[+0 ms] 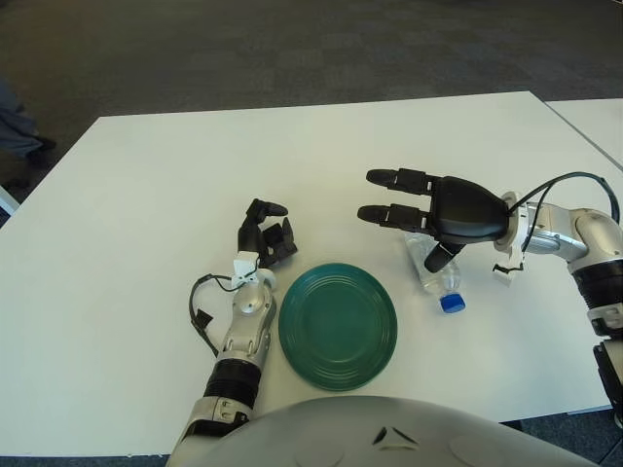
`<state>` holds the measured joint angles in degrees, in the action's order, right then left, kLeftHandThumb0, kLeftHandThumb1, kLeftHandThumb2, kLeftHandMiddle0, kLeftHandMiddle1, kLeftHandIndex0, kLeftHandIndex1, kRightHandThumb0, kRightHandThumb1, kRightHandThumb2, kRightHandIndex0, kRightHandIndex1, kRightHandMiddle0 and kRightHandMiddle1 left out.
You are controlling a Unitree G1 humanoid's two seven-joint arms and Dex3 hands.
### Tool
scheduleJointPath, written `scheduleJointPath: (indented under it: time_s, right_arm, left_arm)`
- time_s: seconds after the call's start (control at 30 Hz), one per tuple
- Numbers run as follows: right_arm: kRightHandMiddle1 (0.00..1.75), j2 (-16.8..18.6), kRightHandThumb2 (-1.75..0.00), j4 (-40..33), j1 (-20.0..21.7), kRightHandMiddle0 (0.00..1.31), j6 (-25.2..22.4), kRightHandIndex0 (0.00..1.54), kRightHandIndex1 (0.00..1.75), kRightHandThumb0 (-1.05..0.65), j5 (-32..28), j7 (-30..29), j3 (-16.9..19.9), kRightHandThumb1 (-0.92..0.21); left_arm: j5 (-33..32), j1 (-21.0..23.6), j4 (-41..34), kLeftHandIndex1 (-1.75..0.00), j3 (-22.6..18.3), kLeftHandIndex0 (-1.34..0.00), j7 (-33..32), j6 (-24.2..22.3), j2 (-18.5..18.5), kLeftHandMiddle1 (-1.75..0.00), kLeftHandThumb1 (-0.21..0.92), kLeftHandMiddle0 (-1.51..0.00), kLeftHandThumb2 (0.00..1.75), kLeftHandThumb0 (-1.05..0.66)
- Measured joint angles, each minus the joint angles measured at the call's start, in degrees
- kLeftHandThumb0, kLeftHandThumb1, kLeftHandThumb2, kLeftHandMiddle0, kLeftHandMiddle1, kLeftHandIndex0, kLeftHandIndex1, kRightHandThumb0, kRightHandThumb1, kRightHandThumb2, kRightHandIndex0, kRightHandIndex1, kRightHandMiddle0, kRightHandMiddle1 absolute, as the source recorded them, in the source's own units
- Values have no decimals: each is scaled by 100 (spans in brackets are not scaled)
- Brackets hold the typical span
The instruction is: Put the bottle into the plate.
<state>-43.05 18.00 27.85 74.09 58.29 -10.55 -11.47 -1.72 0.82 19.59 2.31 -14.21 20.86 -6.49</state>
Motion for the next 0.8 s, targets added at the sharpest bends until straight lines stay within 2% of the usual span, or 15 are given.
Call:
scheduleJointPath:
  time_s: [0.3, 0.63, 0.8]
  right_arm:
    - [14, -78, -94, 295, 50, 0, -200, 9, 0, -105, 38, -144, -84, -92]
    - [28, -98, -86, 623, 11, 0, -544, 12, 1, -105, -584, -131, -111, -92]
    - [29, -160, -80, 732, -14, 0, -588, 13, 1, -105, -598, -191, -111, -92]
  left_arm:
    - [14, -149, -130, -175, -71, -55, 12, 50, -3, -175, 40, -127, 122, -46]
    - [78, -164, -112, -175, -142, -57, 25, 112, -4, -175, 38, -129, 124, -47]
    - [182, -170, -102, -175, -171, -59, -23, 125, -6, -175, 36, -127, 127, -47]
